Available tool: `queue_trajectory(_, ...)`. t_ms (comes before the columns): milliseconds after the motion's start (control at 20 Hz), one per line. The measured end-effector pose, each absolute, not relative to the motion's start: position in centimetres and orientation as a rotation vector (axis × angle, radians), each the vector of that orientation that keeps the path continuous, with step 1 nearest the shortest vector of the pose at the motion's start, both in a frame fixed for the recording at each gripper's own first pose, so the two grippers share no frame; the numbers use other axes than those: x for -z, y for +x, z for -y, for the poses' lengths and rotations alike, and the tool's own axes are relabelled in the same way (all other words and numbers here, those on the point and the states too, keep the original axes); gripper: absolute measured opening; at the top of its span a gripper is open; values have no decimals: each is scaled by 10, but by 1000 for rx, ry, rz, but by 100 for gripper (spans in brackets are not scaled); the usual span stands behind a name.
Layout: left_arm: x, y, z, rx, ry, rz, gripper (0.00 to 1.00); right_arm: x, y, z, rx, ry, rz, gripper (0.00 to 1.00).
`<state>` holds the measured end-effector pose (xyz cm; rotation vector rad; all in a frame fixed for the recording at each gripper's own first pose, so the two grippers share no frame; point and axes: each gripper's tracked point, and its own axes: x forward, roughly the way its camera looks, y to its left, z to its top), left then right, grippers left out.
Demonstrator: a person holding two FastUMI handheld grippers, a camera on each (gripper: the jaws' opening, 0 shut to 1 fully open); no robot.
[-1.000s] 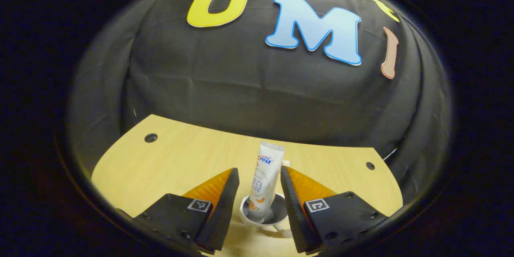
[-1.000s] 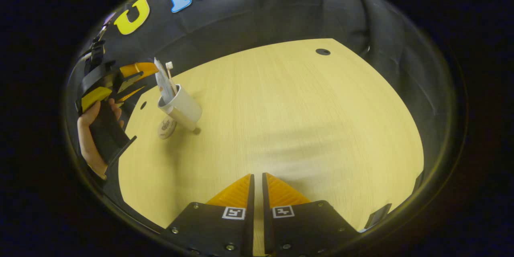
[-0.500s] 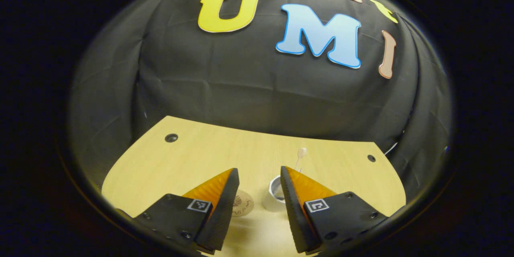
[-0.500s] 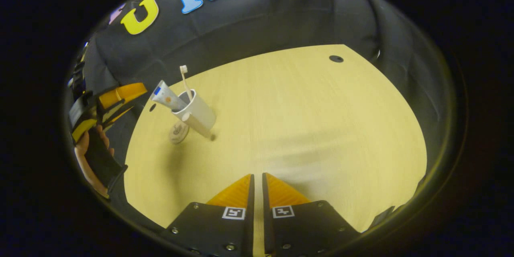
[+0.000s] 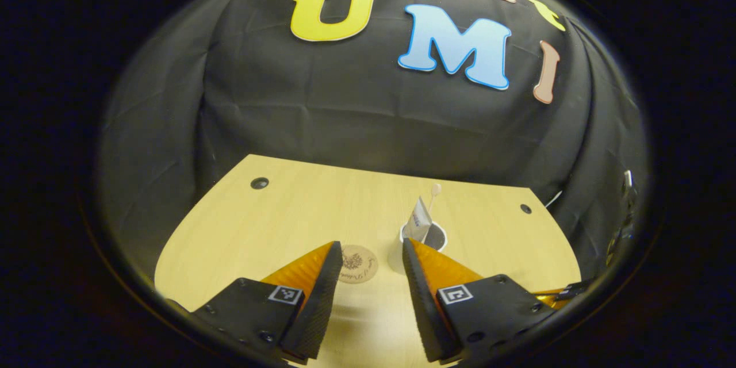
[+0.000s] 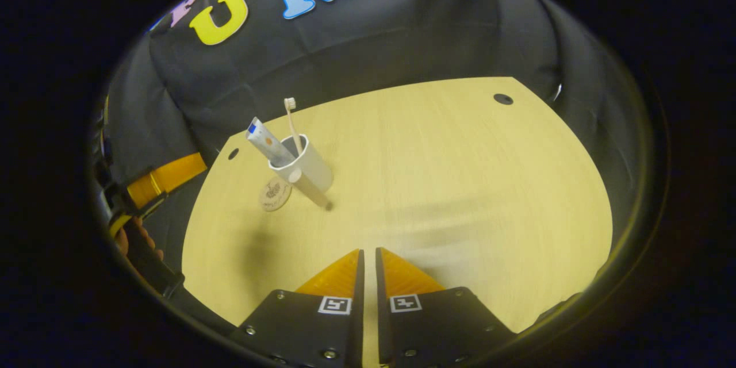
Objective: Put the toothbrush and toothpaste on the desktop into the cup, then pick up the cup and place it on the coaster on the desktop.
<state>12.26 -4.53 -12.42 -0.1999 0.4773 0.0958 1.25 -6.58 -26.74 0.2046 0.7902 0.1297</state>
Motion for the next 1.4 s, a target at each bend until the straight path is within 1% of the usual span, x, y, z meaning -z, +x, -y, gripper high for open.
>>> queue_trajectory(100, 132, 110, 41, -95, -195, -499, 72, 264, 21, 58, -153, 197, -791, 11)
queue_trajectory(150, 135, 104, 38, -98, -195, -510, 72, 262, 24, 53, -161, 190, -791, 23)
queue_trajectory(200, 138, 97, 35, -104, -197, -521, 77, 261, 29, 50, -167, 178, -791, 25)
queue_trajectory(250, 141, 91, 31, -107, -202, -531, 72, 260, 34, 44, -180, 169, -790, 25)
queue_trajectory(300, 144, 87, 29, -109, -207, -540, 72, 258, 38, 39, -193, 157, -790, 29)
queue_trajectory(400, 149, 74, 20, -119, -213, -554, 73, 257, 46, 28, -221, 129, -792, 31)
queue_trajectory(450, 153, 69, 16, -128, -215, -562, 75, 257, 50, 23, -234, 115, -795, 35)
queue_trajectory(550, 159, 60, 6, -150, -222, -579, 75, 257, 56, 15, -248, 81, -803, 35)
queue_trajectory(650, 165, 49, -1, -165, -234, -592, 75, 258, 63, 3, -282, 79, -820, 54)
queue_trajectory(700, 167, 44, -5, -175, -239, -597, 75, 259, 67, 1, -286, 68, -824, 69)
queue_trajectory(750, 170, 39, -9, -184, -244, -603, 75, 260, 70, -1, -288, 52, -831, 71)
queue_trajectory(800, 171, 35, -12, -193, -250, -608, 71, 261, 73, -2, -292, 34, -839, 71)
queue_trajectory(850, 174, 31, -15, -199, -256, -612, 75, 263, 77, -3, -296, 13, -847, 71)
queue_trajectory(1050, 180, 17, -28, -238, -266, -625, 75, 269, 91, -7, -321, -81, -895, 71)
queue_trajectory(1400, 188, 2, -43, -291, -278, -645, 75, 271, 118, -27, -363, -147, -893, 71)
